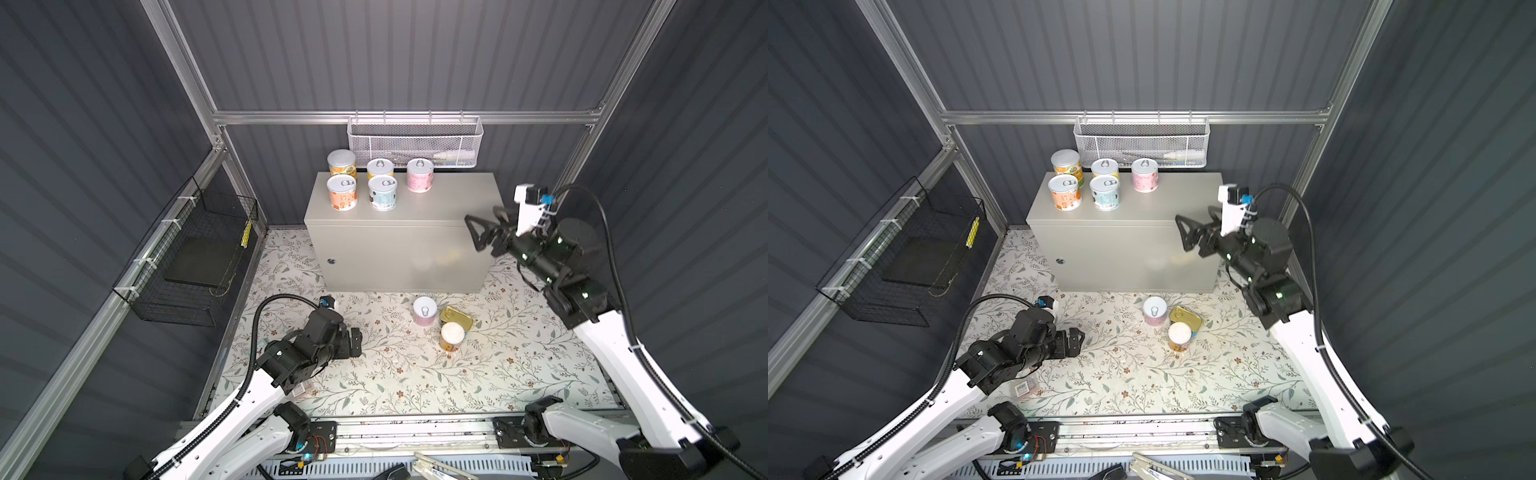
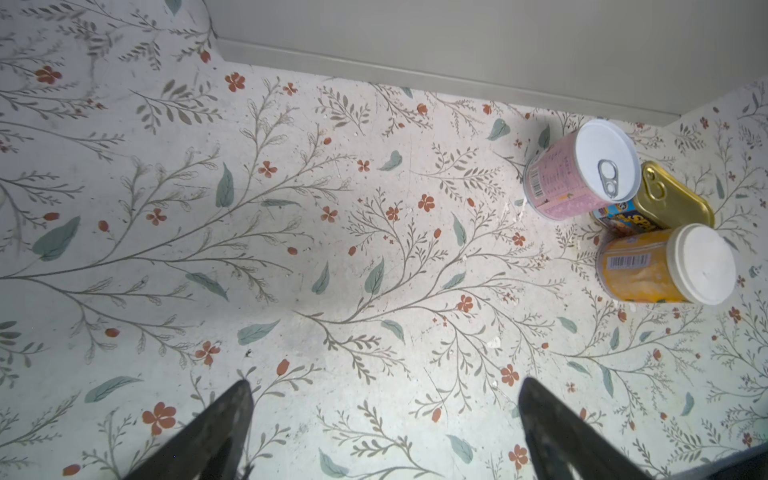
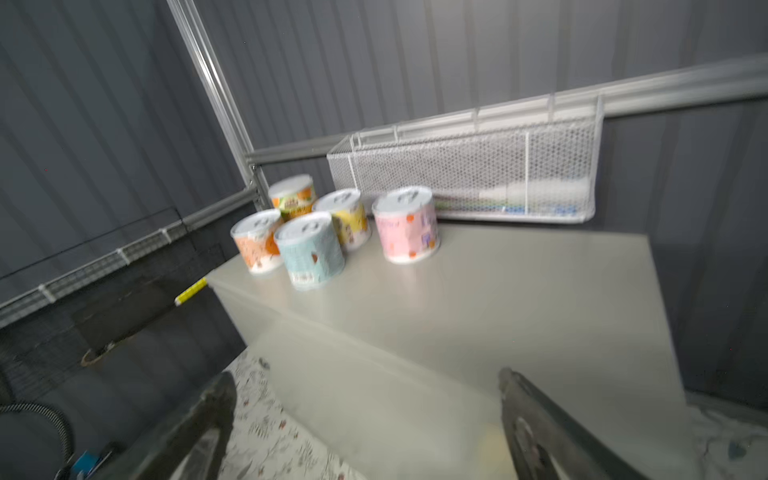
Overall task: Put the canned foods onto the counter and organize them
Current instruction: 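Withdraw the right gripper down toward the table while the left gripper reaches forward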
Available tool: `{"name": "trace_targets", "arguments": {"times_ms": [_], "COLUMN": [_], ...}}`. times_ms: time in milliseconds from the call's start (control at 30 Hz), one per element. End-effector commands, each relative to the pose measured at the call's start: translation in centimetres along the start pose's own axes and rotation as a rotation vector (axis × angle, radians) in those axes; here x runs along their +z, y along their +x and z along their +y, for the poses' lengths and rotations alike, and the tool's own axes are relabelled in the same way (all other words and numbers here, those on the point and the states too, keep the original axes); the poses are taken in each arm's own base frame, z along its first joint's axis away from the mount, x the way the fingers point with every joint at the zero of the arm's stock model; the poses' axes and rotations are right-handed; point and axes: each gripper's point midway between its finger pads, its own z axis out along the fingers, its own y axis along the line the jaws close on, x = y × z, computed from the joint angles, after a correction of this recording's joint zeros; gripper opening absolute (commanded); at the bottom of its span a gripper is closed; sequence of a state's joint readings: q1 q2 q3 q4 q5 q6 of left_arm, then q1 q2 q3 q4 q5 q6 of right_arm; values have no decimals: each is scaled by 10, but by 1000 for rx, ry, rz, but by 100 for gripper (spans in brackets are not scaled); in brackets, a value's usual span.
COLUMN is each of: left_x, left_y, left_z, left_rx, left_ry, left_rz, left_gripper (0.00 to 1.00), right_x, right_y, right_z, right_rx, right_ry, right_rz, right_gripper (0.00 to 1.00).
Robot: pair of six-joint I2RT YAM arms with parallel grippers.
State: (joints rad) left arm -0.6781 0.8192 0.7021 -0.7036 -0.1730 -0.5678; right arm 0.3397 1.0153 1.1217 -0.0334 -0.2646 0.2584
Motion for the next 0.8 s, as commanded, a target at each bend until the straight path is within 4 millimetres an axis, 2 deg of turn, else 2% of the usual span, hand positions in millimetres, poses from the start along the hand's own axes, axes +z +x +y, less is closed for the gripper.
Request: {"name": "trace_targets", "arguments": {"times_ms": [0, 167, 233, 333, 500, 567, 767], "left_x": [5, 12, 13, 14, 20, 21, 32], "left_y": [10, 14, 12, 8, 11, 13, 9], "left_z": [-7, -7, -11, -19, -43, -52, -89], "left_rx": [28, 30, 26, 5, -17, -20, -70], "left_ry": [44, 41, 49, 71, 135, 134, 206], "left_rz": [51, 65, 73, 70, 95, 97, 46], "left_gripper": [100, 100, 100, 100, 100, 100, 100], "right_x": [-23, -49, -57, -69, -88, -94, -106], "right_y": [43, 96, 110, 125, 137, 147, 185], "right_z": [-11, -27, -34, -42, -40, -39, -53], "right_rx": [99, 185, 216, 235, 235, 233, 267], "right_ry": [37, 104, 140, 200, 201, 198, 279], "right_rz": [39, 106, 123, 147, 135, 164, 253], "right_gripper": [99, 99, 99, 99, 99, 99, 99]}}
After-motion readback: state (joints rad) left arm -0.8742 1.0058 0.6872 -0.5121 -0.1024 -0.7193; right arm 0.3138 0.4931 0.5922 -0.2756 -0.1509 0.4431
